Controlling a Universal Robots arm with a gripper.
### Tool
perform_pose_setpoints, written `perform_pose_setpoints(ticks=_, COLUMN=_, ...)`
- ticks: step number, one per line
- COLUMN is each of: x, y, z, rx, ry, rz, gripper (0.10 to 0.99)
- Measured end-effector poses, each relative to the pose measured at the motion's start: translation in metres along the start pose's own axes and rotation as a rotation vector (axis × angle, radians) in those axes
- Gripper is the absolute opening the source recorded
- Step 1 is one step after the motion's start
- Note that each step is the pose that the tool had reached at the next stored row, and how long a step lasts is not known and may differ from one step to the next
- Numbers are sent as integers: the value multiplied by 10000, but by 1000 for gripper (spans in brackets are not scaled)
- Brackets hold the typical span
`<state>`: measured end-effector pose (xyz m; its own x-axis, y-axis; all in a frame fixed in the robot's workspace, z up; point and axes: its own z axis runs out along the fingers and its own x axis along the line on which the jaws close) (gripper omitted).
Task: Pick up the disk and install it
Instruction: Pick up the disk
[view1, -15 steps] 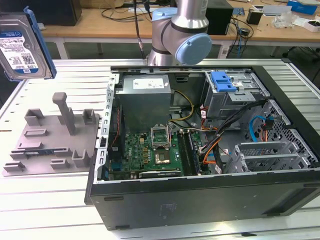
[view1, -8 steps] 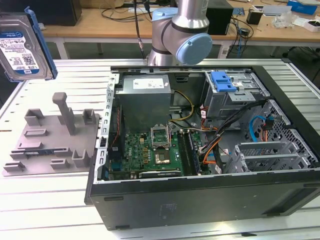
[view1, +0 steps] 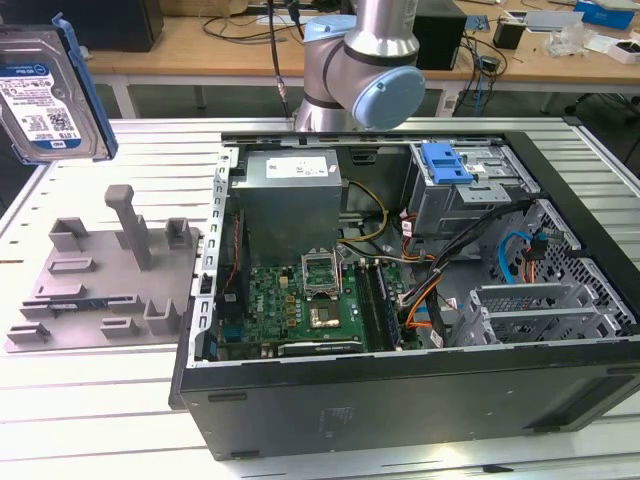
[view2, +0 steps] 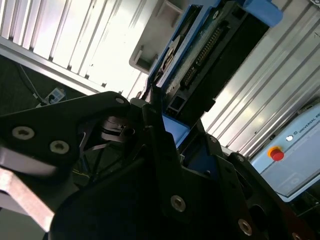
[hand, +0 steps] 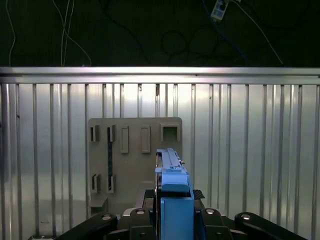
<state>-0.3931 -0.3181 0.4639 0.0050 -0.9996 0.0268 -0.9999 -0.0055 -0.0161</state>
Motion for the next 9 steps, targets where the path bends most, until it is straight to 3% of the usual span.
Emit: perform_pose_setpoints(ticks=9, x=34, y=-138, z=-1, rx=-2, ry=1, rz=67, gripper=365)
